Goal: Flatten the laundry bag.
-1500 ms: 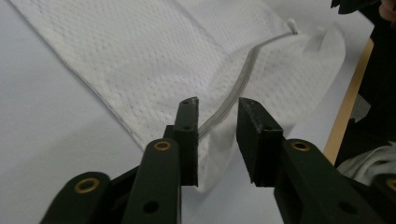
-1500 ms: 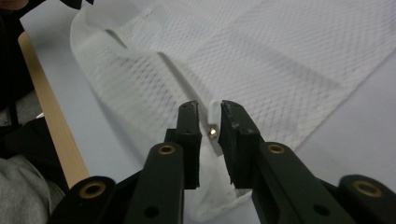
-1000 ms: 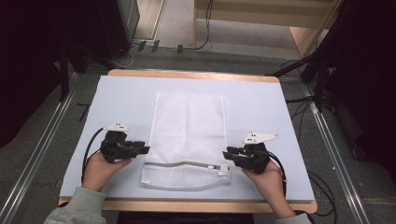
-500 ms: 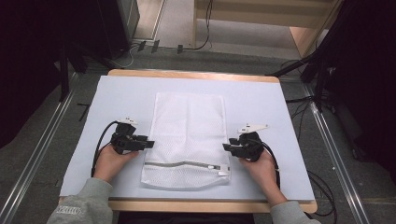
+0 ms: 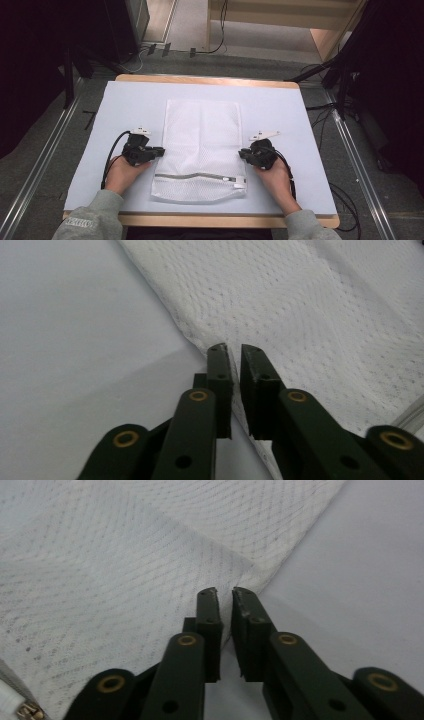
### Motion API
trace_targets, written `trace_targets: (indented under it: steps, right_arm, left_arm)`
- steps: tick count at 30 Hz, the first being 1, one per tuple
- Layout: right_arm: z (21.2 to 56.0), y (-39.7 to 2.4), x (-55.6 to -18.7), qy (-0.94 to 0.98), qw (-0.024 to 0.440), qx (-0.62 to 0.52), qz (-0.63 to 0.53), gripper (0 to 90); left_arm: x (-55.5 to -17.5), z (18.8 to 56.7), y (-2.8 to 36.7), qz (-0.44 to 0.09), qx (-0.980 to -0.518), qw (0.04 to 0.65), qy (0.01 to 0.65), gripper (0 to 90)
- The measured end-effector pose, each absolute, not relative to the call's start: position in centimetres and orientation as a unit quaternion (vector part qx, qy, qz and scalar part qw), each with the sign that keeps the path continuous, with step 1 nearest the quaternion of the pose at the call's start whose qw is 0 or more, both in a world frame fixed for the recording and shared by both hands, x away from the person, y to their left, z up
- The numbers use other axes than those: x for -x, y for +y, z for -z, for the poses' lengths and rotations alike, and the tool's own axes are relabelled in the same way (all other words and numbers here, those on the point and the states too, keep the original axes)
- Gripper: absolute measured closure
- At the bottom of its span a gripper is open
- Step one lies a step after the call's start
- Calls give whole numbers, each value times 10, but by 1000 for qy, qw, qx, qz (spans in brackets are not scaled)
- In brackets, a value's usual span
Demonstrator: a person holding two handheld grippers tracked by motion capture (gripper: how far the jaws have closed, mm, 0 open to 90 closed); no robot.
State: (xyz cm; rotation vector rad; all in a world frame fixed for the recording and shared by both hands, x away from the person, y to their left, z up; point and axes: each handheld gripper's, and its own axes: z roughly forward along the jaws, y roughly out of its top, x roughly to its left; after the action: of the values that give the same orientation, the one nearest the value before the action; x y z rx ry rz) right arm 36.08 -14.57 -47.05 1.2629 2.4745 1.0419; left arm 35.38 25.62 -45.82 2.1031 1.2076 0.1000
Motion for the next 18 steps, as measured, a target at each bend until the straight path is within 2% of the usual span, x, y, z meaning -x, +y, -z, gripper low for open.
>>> trace_targets:
  steps: [1, 9, 18]
  right_arm:
    - [470, -144, -361, 829, 82, -429, -349, 886]
    - [468, -142, -368, 829, 76, -434, -344, 900]
    - [462, -140, -399, 819, 86, -436, -364, 900]
  left_arm:
    - [-354, 458, 256, -36, -810, 350, 469, 898]
    - [-364, 455, 257, -34, -804, 344, 483, 900]
    - [-395, 452, 261, -41, -785, 367, 498, 900]
